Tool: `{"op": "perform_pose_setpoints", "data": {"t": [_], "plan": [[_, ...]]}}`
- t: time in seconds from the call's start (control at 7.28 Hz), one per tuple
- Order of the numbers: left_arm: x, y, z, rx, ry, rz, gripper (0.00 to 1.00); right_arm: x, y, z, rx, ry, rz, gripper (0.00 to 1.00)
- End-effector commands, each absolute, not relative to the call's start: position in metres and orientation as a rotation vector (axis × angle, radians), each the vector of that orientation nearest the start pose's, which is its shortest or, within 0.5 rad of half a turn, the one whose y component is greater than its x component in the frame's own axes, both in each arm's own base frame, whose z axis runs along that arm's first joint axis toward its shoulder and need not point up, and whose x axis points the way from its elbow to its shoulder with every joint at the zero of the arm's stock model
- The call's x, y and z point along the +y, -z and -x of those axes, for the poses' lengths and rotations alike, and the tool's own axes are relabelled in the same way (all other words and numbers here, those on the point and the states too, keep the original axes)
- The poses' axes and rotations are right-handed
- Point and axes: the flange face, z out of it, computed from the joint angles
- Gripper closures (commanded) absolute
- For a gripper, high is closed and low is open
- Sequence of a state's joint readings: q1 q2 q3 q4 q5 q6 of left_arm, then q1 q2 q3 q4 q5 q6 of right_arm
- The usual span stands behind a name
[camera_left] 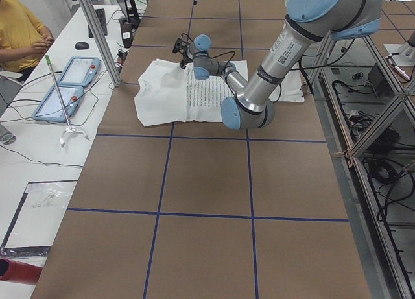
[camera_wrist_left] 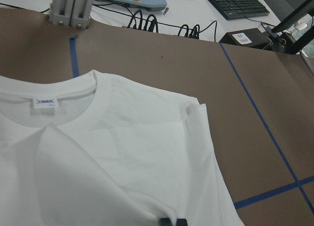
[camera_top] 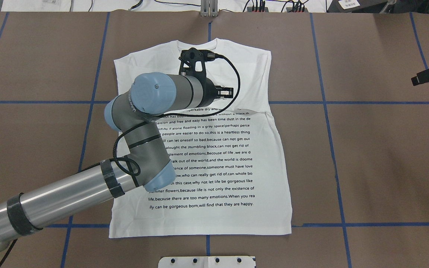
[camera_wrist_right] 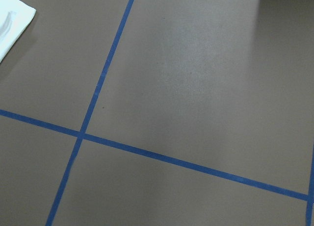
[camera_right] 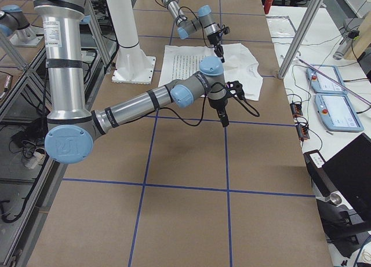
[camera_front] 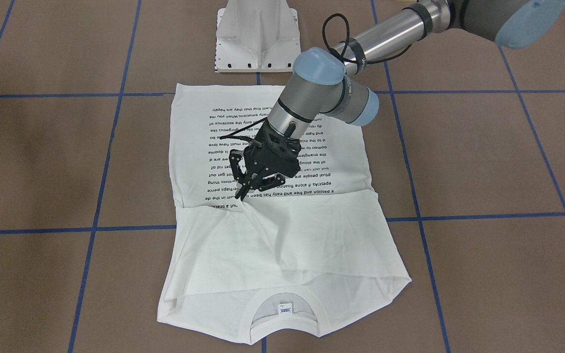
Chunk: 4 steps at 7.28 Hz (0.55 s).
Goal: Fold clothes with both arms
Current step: 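Carry the sleeve across the shirt body toward the right gripper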
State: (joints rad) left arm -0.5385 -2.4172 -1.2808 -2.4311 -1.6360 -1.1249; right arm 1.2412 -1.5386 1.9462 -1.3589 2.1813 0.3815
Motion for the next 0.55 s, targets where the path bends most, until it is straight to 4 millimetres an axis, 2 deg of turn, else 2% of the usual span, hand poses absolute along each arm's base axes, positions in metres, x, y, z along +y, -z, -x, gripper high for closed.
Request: {"op": "perform_pose_setpoints", "data": {"t": [0.0, 0.14, 0.27, 0.41], "plan": [[-0.466, -0.141, -0.627, 1.294, -0.011, -0.601, 1.0, -0.5, -0.442, 0.091, -0.761, 0.139, -0.352, 0.0], [-0.456, -0.139, -0.635, 1.304, -0.023, -0.59, 0.74, -0.501, -0.443, 0.091, -0.76, 0.138, -0.351, 0.0], [-0.446, -0.137, -0.641, 1.324, -0.031, -0.587, 0.01, -0.501, -0.445, 0.091, -0.759, 0.139, -0.349, 0.0], [-0.444, -0.132, -0.637, 1.345, -0.032, -0.6, 0.0, -0.501, -0.443, 0.091, -0.762, 0.139, -0.35, 0.0]]}}
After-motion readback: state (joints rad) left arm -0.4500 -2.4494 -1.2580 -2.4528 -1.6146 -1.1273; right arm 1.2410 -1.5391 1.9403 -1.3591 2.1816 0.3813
